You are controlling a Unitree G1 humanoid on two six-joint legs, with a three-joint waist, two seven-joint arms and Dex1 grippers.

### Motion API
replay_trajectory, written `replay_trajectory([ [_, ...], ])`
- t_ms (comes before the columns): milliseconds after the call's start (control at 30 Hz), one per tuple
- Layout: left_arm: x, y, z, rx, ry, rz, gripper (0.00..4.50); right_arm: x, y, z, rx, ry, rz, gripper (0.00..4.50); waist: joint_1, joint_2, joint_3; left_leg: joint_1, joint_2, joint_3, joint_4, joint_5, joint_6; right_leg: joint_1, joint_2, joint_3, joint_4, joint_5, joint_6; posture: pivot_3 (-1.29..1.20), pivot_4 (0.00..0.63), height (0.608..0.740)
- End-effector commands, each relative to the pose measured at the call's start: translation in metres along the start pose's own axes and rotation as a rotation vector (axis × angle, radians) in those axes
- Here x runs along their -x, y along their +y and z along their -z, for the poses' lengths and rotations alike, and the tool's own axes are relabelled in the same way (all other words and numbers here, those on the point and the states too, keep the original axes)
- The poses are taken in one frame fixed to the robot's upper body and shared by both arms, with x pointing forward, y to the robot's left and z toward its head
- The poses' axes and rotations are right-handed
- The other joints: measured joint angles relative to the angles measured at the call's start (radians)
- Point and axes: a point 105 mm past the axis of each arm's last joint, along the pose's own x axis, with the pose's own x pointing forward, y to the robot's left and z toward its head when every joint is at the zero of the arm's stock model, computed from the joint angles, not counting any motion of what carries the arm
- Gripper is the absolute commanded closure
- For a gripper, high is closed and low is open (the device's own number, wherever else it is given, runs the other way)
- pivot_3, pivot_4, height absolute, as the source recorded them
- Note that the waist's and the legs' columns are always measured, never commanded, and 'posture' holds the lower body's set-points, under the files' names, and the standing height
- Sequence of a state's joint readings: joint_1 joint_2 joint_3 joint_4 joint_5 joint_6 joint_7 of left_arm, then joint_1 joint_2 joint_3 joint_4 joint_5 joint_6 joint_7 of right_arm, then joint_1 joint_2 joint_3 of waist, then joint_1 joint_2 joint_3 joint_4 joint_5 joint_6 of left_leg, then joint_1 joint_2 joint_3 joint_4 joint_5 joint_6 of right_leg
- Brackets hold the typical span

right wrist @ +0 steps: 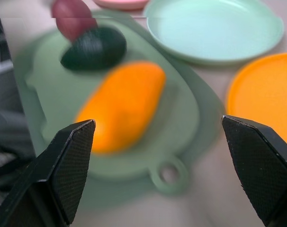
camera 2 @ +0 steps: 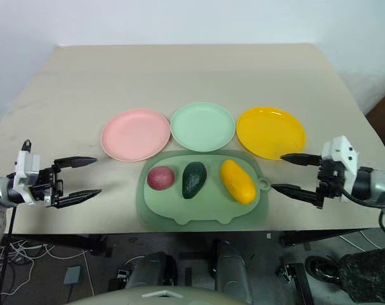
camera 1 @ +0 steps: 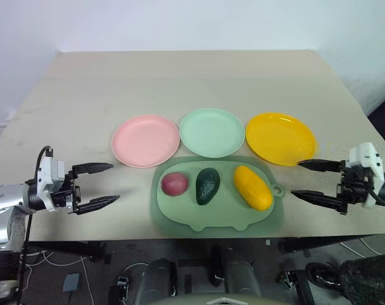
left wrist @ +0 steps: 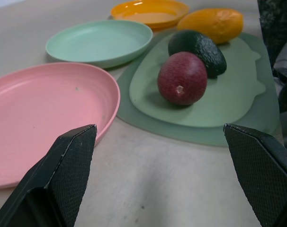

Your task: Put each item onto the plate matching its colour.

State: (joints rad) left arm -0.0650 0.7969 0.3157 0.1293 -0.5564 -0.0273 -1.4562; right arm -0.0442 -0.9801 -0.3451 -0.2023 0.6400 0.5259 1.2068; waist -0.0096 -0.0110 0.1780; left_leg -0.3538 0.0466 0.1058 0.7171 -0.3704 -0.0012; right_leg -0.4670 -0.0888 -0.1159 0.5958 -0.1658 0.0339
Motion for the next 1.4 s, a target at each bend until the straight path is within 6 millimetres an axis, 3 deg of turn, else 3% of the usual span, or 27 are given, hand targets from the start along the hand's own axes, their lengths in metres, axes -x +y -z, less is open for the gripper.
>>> replay_trajectory([
  [33, -0.002, -0.004, -0.008, -0.027, -0.034, -0.017, 0.0, -0.022, 0.007, -0.015, -0.066, 0.02, 0.015, 0.01, 0.001, 0.0, 0.0, 0.0, 0.0, 0.0, 0.0, 0.0, 0.0, 0.0, 0.0, 0.0, 0.0, 0.0, 0.0, 0.0, 0.15, 0.733],
  [367, -0.024, -0.009, -0.005, -0.01, -0.072, -0.026, 0.0, -0.053, 0.007, -0.003, -0.313, 0.101, 0.082, 0.01, 0.022, 0.0, 0.0, -0.001, -0.001, 0.0, 0.0, 0.0, 0.0, 0.0, 0.001, 0.0, 0.0, 0.0, 0.0, 0.0, 0.15, 0.733],
  [567, -0.03, -0.011, -0.003, -0.002, -0.093, -0.037, 0.0, -0.07, 0.015, 0.021, -0.382, 0.193, 0.08, 0.01, 0.022, -0.001, 0.0, -0.001, -0.001, 0.0, 0.0, 0.0, 0.0, 0.0, 0.001, 0.0, 0.0, 0.0, 0.0, 0.0, 0.15, 0.733],
  [933, -0.033, -0.014, 0.001, 0.015, -0.104, -0.047, 0.0, -0.079, 0.01, 0.033, -0.36, 0.276, 0.125, 0.01, 0.021, -0.001, 0.0, -0.001, -0.001, -0.001, 0.001, 0.0, 0.0, 0.0, 0.001, 0.0, -0.001, 0.0, 0.0, 0.0, 0.15, 0.733],
  [1033, -0.033, -0.013, 0.006, 0.024, -0.106, -0.047, 0.0, -0.074, 0.009, 0.035, -0.342, 0.303, 0.135, 0.54, 0.023, -0.001, -0.001, -0.001, -0.001, -0.001, 0.001, 0.0, 0.0, 0.0, 0.001, 0.0, -0.001, 0.0, 0.0, 0.0, 0.15, 0.733],
  [1100, -0.032, -0.012, 0.008, 0.024, -0.105, -0.049, 0.0, -0.072, 0.007, 0.027, -0.342, 0.277, 0.126, 1.18, 0.023, -0.001, -0.001, -0.001, -0.001, -0.001, 0.001, 0.0, 0.0, 0.001, 0.001, 0.0, -0.001, 0.0, 0.0, 0.0, 0.15, 0.733],
  [1167, -0.03, -0.01, 0.008, 0.015, -0.107, -0.06, 0.0, -0.071, -0.003, 0.005, -0.366, 0.174, 0.124, 1.28, 0.022, -0.001, -0.001, -0.001, -0.001, -0.001, 0.002, 0.0, 0.0, 0.0, 0.001, 0.0, -0.001, 0.0, 0.0, 0.0, 0.15, 0.733],
  [1267, -0.028, -0.008, 0.008, 0.0, -0.119, -0.093, 0.0, -0.062, -0.041, -0.035, -0.373, 0.0, 0.211, 1.28, 0.017, 0.0, 0.0, -0.002, -0.001, 0.0, 0.002, 0.0, 0.0, -0.001, 0.001, 0.0, 0.0, 0.0, 0.0, 0.0, 0.15, 0.733],
  [1333, -0.024, -0.008, 0.01, 0.001, -0.117, -0.101, 0.0, -0.062, -0.063, -0.037, -0.365, 0.01, 0.304, 1.28, 0.014, 0.0, 0.0, -0.002, -0.002, 0.001, 0.001, 0.0, 0.0, -0.001, 0.002, 0.0, 0.0, 0.0, -0.001, 0.0, 0.15, 0.733],
  [1400, -0.023, -0.008, 0.013, 0.001, -0.115, -0.108, 0.0, -0.062, -0.085, -0.027, -0.365, 0.074, 0.397, 1.28, 0.013, 0.0, -0.001, -0.002, -0.001, 0.001, 0.0, 0.0, 0.0, -0.001, 0.003, 0.0, -0.001, 0.0, -0.001, 0.0, 0.15, 0.733],
])
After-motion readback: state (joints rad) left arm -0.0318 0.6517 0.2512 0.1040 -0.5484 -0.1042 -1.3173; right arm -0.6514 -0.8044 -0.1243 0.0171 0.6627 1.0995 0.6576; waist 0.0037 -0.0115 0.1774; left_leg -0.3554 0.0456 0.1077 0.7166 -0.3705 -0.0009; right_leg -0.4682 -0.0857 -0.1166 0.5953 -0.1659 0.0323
